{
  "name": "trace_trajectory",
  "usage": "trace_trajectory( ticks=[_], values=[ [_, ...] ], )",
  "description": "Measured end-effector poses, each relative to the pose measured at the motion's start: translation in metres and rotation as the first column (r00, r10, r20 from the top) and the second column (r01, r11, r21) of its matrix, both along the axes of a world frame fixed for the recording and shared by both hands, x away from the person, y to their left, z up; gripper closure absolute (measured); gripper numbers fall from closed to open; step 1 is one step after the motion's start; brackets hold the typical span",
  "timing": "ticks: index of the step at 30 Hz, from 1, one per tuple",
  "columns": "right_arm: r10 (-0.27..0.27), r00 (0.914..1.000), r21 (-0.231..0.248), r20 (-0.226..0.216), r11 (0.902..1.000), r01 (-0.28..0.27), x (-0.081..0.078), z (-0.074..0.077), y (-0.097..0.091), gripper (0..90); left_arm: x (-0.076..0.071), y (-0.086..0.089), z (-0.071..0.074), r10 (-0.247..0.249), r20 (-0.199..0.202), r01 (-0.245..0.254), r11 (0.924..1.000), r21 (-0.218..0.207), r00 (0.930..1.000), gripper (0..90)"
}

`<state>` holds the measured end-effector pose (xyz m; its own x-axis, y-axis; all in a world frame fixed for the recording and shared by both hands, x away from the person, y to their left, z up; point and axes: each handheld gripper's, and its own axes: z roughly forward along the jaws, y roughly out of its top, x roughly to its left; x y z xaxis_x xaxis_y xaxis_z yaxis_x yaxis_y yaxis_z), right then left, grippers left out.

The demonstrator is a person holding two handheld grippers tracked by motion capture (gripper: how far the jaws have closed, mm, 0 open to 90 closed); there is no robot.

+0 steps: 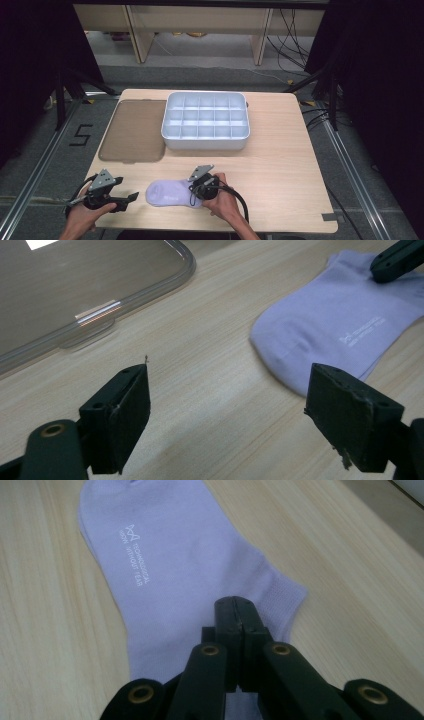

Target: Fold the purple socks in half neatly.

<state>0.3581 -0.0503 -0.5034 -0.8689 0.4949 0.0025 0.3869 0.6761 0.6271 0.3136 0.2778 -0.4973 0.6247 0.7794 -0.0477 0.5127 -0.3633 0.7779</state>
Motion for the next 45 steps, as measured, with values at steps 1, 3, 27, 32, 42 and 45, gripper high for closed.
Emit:
trace_trajectory(
  ticks=[1, 3, 27, 32, 42, 45],
  values=[
    [-0.013, 0.9999, -0.003, 0.001, 0.9999, 0.013, -0.001, 0.001, -0.008, 90.0, 0.0, 0.0, -0.001, -0.005, 0.003, 0.005, 1.0, 0.007, 1.0, 17.5],
    [-0.009, 1.0, -0.009, -0.004, 0.9999, 0.009, -0.001, 0.002, -0.012, 90.0, 0.0, -0.001, -0.001, -0.009, -0.001, 0.009, 0.9999, 0.012, 1.0, 17.5],
    [-0.125, 0.9917, -0.019, -0.031, 0.9921, 0.124, -0.002, 0.004, -0.078, 90.0, -0.001, -0.013, -0.001, -0.055, -0.024, 0.055, 0.9984, -0.016, 0.9982, 17.8],
    [-0.144, 0.9891, -0.025, -0.032, 0.9894, 0.143, -0.004, 0.005, -0.09, 90.0, 0.0, -0.024, -0.002, -0.089, -0.022, 0.089, 0.996, -0.011, 0.9958, 21.2],
    [-0.165, 0.9858, -0.004, -0.032, 0.9863, 0.165, -0.007, 0.004, -0.1, 90.0, 0.012, -0.067, -0.002, -0.182, -0.049, 0.18, 0.983, -0.034, 0.9821, 33.8],
    [-0.16, 0.9866, -0.006, -0.032, 0.9871, 0.16, -0.007, 0.004, -0.1, 90.0, 0.018, -0.079, -0.005, -0.191, -0.067, 0.188, 0.981, -0.048, 0.9794, 37.9]
  ],
)
